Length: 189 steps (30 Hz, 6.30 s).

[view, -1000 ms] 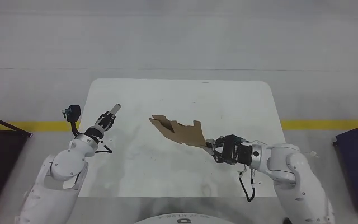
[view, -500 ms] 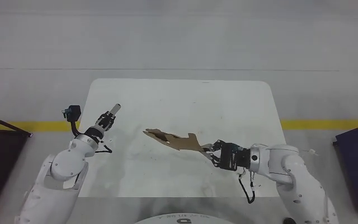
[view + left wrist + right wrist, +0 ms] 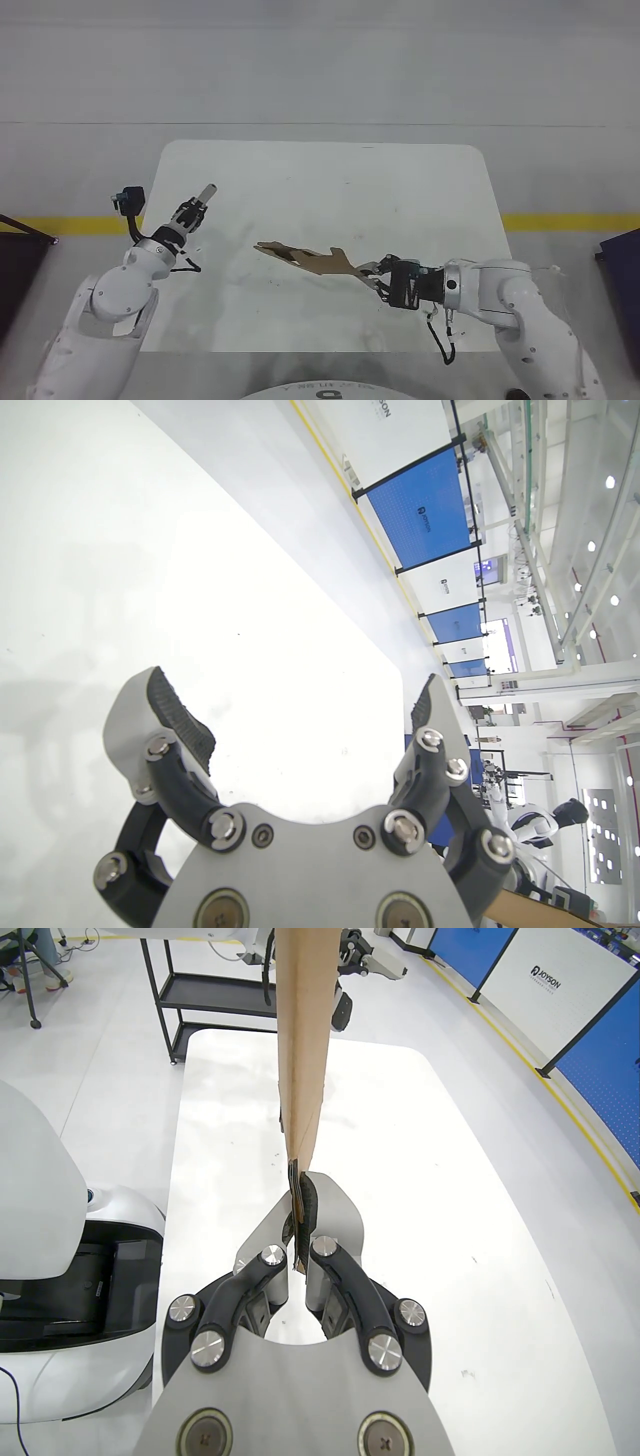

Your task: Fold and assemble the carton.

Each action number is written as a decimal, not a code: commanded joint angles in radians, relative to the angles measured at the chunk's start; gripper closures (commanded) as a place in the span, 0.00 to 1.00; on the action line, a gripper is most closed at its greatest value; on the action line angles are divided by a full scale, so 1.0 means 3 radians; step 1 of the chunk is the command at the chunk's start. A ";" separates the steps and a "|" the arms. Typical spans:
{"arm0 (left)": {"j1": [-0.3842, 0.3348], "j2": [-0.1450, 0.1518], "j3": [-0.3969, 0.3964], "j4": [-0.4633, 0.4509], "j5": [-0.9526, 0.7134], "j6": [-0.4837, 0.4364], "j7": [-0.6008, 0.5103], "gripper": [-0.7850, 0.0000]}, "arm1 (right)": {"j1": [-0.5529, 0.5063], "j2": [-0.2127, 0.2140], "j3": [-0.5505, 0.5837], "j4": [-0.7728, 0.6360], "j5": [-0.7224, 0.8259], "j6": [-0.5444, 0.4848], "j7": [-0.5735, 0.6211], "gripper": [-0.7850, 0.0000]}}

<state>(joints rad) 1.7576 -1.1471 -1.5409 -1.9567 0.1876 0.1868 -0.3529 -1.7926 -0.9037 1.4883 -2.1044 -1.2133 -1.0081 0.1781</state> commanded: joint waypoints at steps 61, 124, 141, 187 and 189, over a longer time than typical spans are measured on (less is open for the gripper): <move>-0.0504 0.0105 0.0986 -0.0351 0.1362 -0.1947 -0.0690 0.00 | 0.1131 -0.0122 -0.1137 0.1094 0.1101 0.0287 0.0501 1.00; -0.0653 0.0226 0.0809 -0.0135 0.0372 -0.1429 -0.1189 0.00 | 0.1191 -0.0106 -0.1271 0.1143 0.0823 0.0444 0.0512 1.00; -0.0657 0.0243 0.0916 -0.0138 0.0369 -0.0797 -0.1460 0.00 | 0.1166 -0.0092 -0.1262 0.1101 0.0798 0.0459 0.0501 1.00; -0.0618 0.0366 0.0509 -0.0672 0.2409 -0.1972 -0.0476 0.00 | 0.1344 -0.0093 -0.1387 0.1102 0.0611 0.0627 0.0941 1.00; -0.0618 0.0366 0.0509 -0.0672 0.2409 -0.1972 -0.0476 0.00 | 0.1344 -0.0093 -0.1387 0.1102 0.0611 0.0627 0.0941 1.00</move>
<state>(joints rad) 1.5723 -1.0373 -1.3884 -2.1583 0.9104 -0.4049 -0.4956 -1.3895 -0.9317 1.0722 -1.7739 -1.0299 -0.8200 0.4604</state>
